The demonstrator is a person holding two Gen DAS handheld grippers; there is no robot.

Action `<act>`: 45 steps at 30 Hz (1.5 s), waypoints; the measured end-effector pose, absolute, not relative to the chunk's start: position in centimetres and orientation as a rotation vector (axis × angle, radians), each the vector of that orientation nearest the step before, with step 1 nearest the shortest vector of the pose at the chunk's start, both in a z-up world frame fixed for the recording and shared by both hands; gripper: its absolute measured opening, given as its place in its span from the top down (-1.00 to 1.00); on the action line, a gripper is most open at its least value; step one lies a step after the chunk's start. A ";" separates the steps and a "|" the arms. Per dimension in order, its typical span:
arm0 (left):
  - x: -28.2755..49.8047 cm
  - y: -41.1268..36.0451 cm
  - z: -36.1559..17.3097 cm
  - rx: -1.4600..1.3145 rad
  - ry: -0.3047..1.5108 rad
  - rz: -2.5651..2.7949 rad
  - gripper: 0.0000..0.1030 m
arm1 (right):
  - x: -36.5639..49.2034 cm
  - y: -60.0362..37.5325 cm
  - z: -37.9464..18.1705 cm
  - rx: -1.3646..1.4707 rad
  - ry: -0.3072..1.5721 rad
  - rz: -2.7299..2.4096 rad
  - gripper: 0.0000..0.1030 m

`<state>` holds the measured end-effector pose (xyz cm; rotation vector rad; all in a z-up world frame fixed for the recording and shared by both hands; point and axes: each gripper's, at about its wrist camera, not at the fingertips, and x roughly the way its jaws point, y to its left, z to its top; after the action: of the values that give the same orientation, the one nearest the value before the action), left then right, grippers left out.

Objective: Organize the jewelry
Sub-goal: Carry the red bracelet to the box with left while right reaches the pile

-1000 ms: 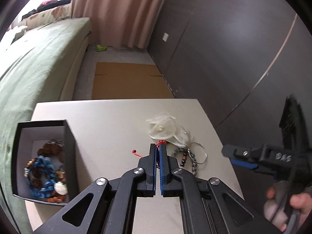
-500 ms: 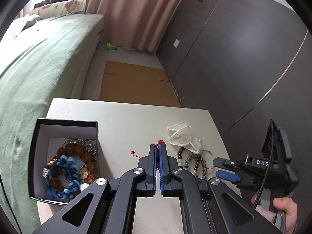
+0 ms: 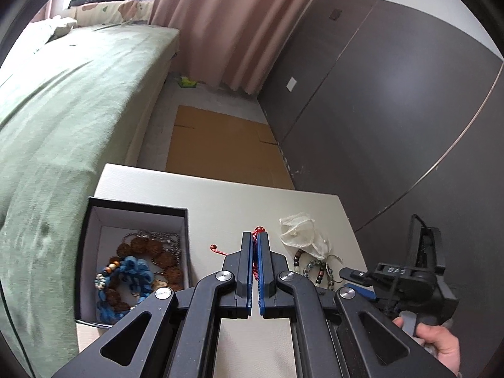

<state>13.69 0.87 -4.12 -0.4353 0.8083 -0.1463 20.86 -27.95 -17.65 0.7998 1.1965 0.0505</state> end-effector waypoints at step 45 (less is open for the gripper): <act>10.2 10.3 -1.1 -0.600 0.702 -0.076 0.97 | 20.6 -25.2 -12.5 0.536 1.081 0.019 0.92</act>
<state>10.24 10.28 -1.12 -0.5998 0.7024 -0.0757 20.58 -25.25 -12.53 0.5358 1.0808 0.0187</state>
